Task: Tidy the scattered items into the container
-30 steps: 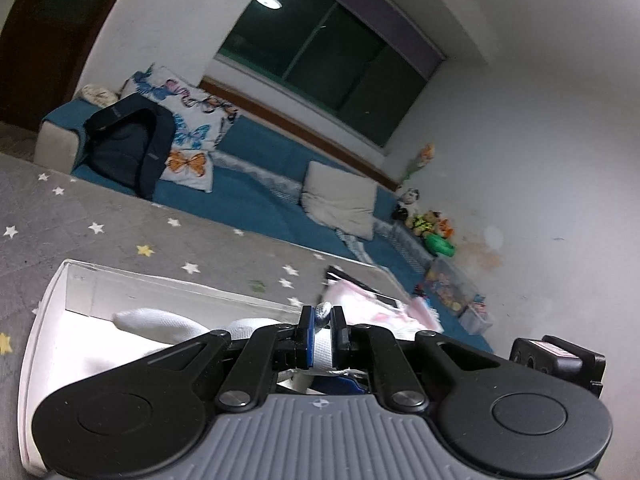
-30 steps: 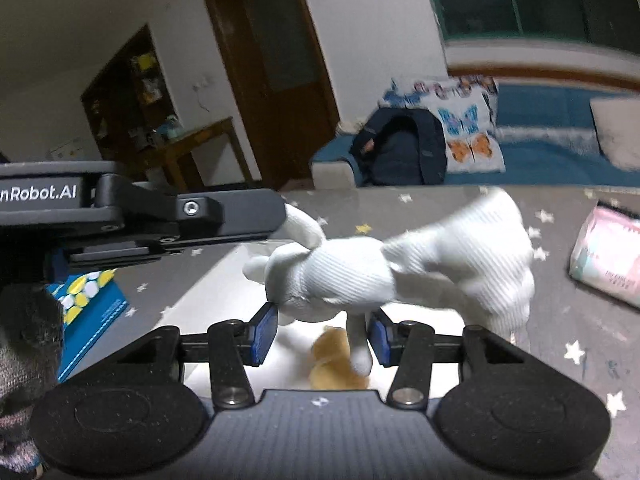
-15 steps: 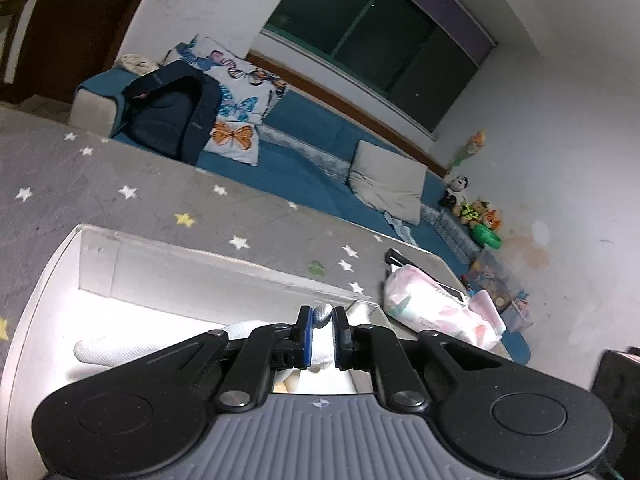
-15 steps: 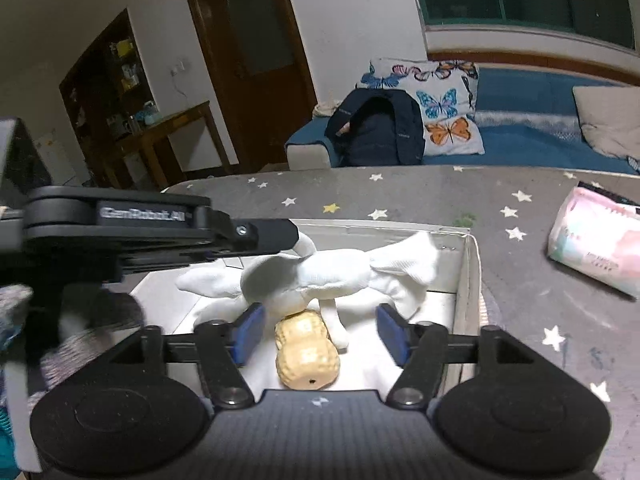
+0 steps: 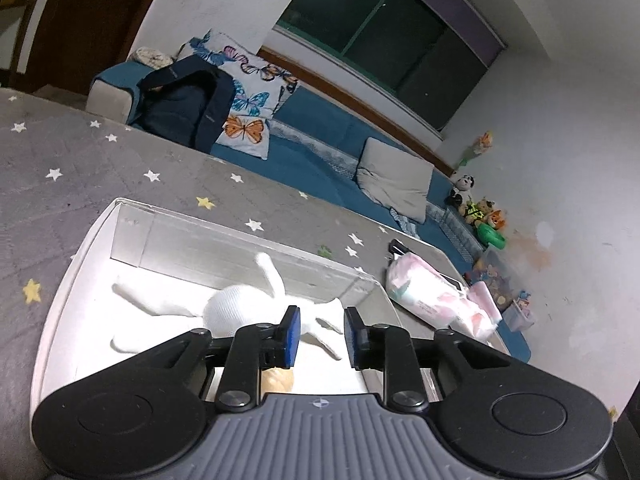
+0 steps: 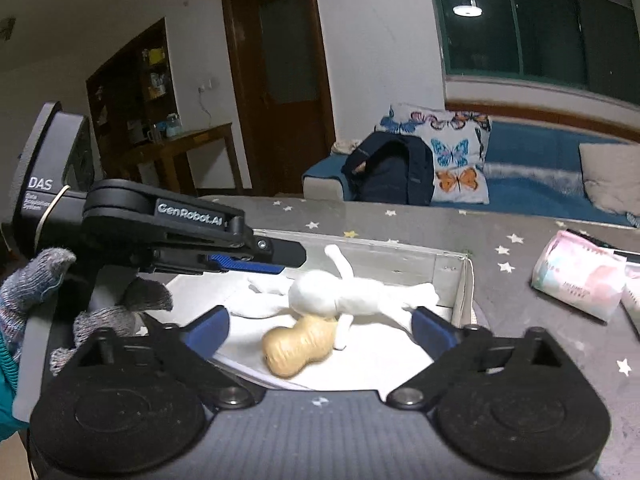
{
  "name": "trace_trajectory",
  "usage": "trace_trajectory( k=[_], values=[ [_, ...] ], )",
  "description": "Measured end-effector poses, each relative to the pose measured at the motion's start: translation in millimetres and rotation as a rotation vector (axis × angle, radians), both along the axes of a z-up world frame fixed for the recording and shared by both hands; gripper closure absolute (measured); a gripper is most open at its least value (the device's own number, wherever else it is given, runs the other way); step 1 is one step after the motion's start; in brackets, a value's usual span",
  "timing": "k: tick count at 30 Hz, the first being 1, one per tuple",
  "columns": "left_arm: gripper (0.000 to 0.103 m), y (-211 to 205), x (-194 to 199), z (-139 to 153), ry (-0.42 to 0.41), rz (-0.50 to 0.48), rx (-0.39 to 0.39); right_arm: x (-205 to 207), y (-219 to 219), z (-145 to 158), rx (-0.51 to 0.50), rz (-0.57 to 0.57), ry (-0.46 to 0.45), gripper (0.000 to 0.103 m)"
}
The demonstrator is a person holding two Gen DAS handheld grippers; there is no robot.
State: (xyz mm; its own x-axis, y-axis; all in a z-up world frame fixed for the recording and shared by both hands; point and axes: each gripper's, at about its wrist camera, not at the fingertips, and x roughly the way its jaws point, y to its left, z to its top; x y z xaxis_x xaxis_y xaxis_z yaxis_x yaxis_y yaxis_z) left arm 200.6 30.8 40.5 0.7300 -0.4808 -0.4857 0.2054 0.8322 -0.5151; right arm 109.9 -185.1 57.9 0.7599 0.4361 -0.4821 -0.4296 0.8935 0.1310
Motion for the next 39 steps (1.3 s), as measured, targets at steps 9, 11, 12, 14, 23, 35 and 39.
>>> trace_trajectory(
  k=[9,11,12,14,23,35,39],
  values=[
    [0.076,2.9,-54.3,6.4,-0.025,-0.012,0.008,-36.8,0.0,-1.7,0.001,0.01,-0.024,0.0],
    [0.074,4.8,-66.9,6.9,-0.038,-0.009,0.009,-46.4,-1.7,-3.0,0.014,0.006,-0.033,0.0],
    [0.074,5.3,-73.3,6.9,-0.042,-0.006,0.013,-51.3,-2.8,-3.5,0.024,0.006,-0.038,0.0],
    [0.074,6.7,-85.8,7.2,-0.051,-0.001,0.016,-57.0,-5.5,-4.6,0.047,0.007,-0.042,0.0],
    [0.073,10.7,-125.6,-6.6,-0.037,0.004,-0.016,-74.4,-11.5,-19.3,0.078,0.026,0.015,0.0],
    [0.073,19.8,-141.8,-28.3,0.042,0.01,-0.033,-87.6,-3.0,-35.3,0.08,0.041,0.072,0.0],
    [0.073,21.3,-143.5,-34.0,0.065,0.012,-0.033,-90.3,0.6,-39.4,0.072,0.072,0.078,0.0]
  ],
)
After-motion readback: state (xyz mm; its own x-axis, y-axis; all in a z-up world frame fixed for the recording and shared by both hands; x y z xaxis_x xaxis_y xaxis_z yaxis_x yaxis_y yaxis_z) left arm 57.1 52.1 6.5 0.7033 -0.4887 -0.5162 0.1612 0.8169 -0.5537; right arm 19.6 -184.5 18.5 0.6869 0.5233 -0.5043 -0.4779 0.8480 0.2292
